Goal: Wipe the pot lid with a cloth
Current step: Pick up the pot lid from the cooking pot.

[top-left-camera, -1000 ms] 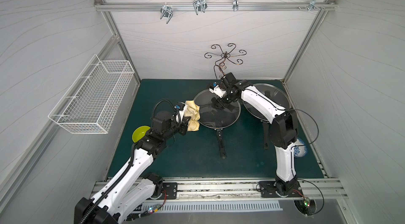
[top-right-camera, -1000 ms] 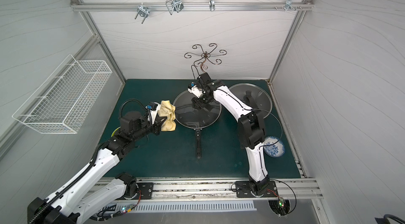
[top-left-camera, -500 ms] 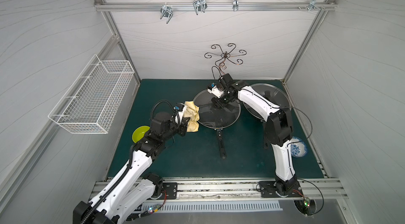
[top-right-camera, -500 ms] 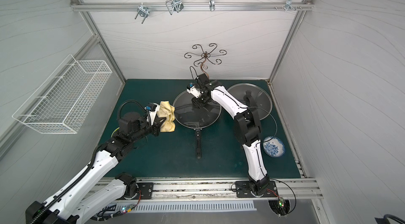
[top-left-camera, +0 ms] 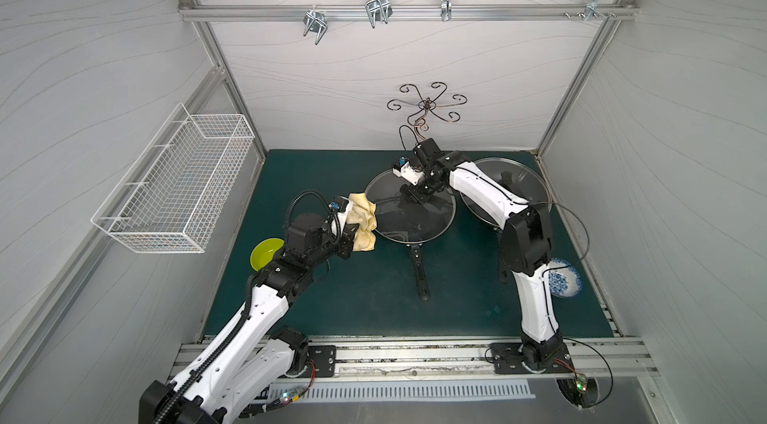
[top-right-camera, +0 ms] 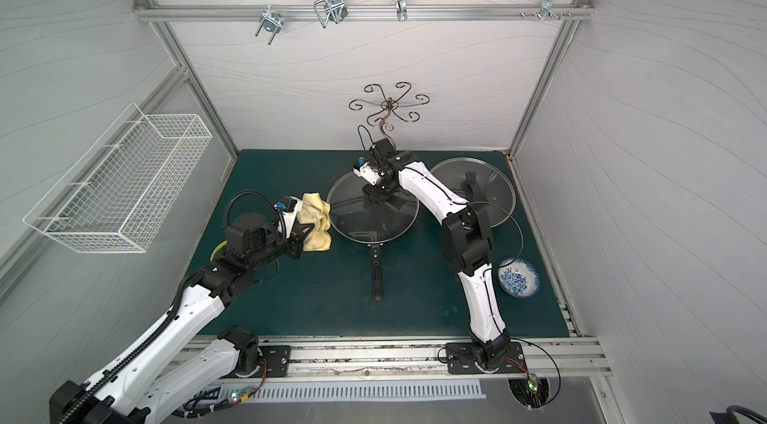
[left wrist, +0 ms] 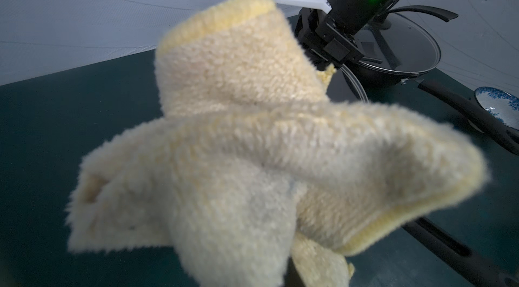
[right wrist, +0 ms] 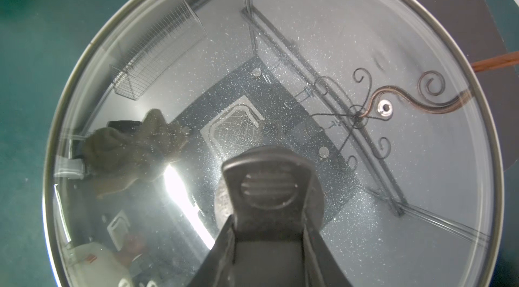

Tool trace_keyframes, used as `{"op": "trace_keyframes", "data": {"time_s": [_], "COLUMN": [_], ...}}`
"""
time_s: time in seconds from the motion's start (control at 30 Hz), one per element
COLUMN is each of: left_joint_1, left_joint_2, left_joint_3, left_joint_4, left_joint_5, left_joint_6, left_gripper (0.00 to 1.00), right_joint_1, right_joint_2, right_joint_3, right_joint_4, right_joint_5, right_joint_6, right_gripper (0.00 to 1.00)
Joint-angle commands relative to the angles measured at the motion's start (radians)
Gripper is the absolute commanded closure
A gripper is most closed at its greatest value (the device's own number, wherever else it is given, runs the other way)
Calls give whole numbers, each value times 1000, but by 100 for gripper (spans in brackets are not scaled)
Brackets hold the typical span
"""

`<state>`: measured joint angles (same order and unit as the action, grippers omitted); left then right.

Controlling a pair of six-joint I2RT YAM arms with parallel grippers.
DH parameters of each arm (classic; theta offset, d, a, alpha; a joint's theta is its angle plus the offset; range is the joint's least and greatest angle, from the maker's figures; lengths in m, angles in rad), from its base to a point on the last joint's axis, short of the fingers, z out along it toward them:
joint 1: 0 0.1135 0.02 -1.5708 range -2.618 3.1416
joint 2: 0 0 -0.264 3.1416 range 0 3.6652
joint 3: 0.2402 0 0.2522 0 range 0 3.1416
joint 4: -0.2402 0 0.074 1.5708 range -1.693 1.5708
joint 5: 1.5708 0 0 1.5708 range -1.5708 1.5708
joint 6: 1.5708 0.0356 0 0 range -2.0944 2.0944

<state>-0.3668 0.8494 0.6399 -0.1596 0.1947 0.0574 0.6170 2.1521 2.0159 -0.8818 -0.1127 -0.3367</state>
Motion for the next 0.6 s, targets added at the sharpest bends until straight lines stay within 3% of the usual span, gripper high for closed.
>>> {"op": "trace_keyframes", "data": {"time_s": [0.0, 0.57], "left_joint_1": [8, 23], "left_joint_2": [-15, -91], "left_joint_3": [9, 22], "left_joint_4": [45, 98], "left_joint_5": [5, -83], "left_joint_6": [19, -38], "left_gripper": [100, 100], "right_joint_1": [16, 3], "right_joint_2": [23, -197], "right_joint_3": [24, -42], "right_joint_4": [-61, 155], "right_joint_5": [-44, -143], "right_joint_6": [14, 71], "right_gripper": [100, 100]}}
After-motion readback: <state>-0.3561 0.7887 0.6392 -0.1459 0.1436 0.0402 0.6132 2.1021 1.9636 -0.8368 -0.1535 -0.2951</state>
